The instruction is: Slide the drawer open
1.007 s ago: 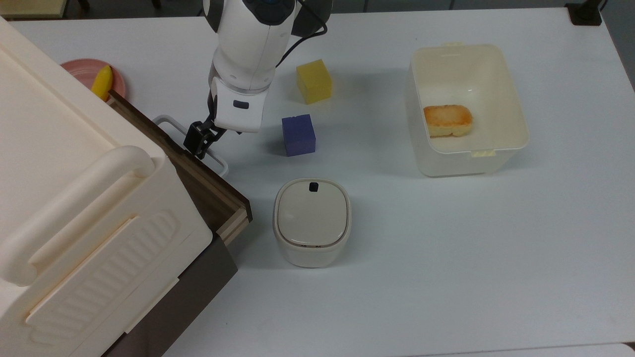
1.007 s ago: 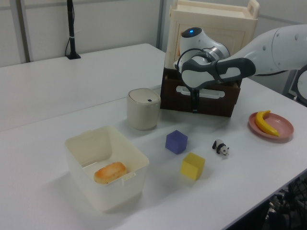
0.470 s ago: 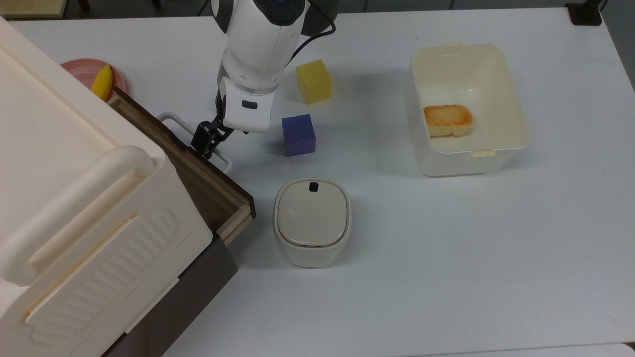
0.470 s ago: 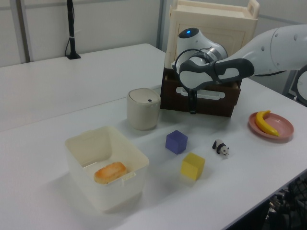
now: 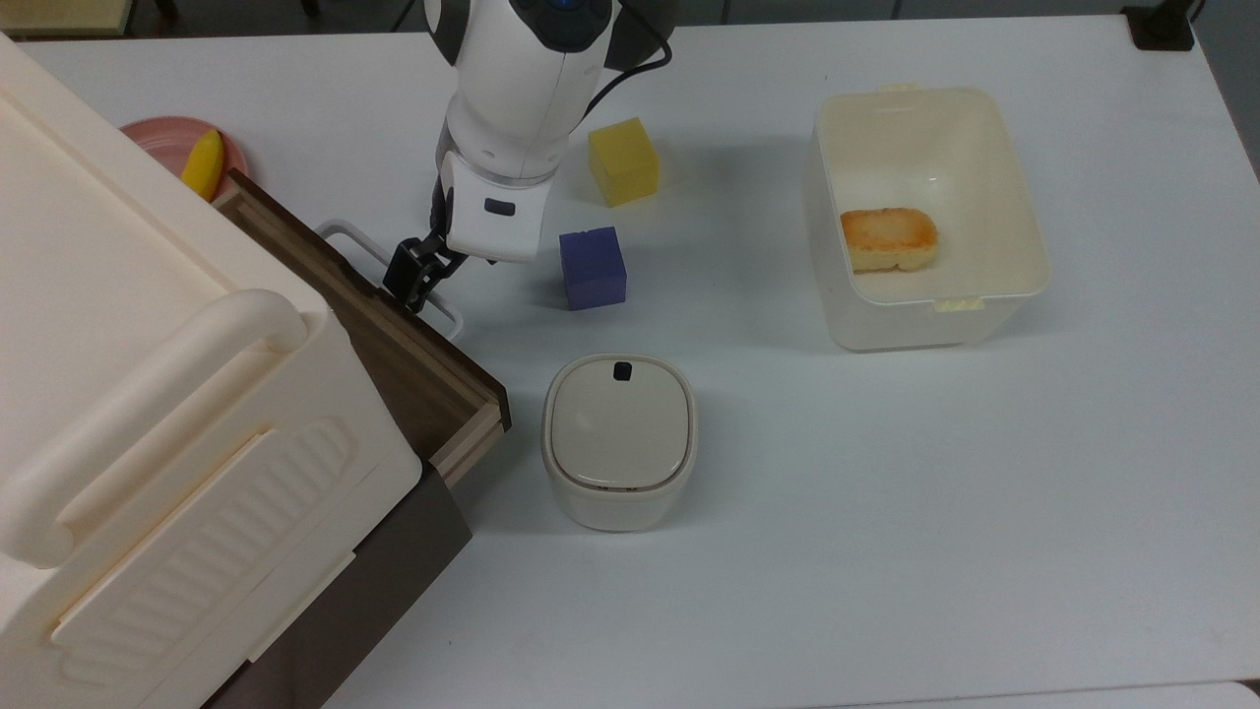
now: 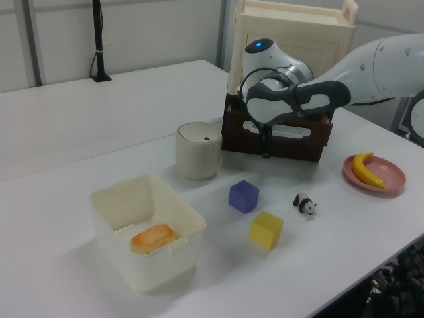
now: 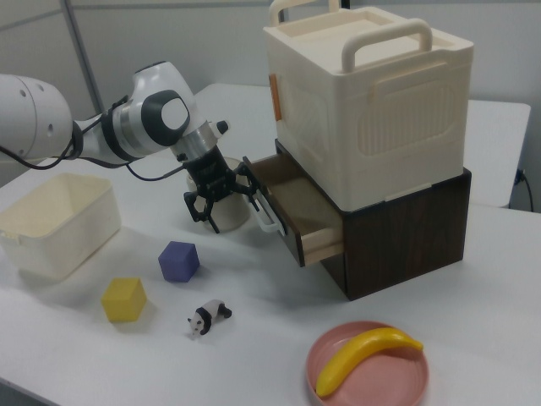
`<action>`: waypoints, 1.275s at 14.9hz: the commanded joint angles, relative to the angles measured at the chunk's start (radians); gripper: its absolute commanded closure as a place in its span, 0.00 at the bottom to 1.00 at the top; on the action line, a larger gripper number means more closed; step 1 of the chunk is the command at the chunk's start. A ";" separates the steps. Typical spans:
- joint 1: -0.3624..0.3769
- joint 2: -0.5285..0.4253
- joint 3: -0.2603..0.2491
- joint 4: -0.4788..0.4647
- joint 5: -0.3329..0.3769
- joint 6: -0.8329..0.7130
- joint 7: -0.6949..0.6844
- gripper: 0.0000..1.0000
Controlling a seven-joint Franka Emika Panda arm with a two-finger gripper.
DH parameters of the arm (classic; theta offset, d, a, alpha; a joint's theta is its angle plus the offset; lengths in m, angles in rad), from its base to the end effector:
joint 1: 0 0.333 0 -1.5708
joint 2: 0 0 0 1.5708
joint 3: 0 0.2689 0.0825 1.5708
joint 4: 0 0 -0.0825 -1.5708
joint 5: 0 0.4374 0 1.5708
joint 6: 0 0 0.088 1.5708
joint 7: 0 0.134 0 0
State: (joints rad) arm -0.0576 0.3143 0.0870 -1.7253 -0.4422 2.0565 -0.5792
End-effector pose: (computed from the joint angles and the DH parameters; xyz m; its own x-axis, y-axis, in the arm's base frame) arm 0.6833 -0.0154 0.3132 0.6972 0.6855 -0.2097 0.7139 -0.6373 0.2901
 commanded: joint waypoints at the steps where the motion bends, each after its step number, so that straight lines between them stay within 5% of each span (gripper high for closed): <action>1: 0.016 -0.040 0.010 -0.017 -0.003 -0.033 0.039 0.00; 12: 0.001 -0.069 0.007 0.067 0.003 -0.067 0.035 0.00; 19: -0.002 -0.217 0.007 0.167 0.145 -0.245 0.109 0.00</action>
State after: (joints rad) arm -0.0651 0.2042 0.0953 -1.5467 -0.3451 1.8894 -0.5500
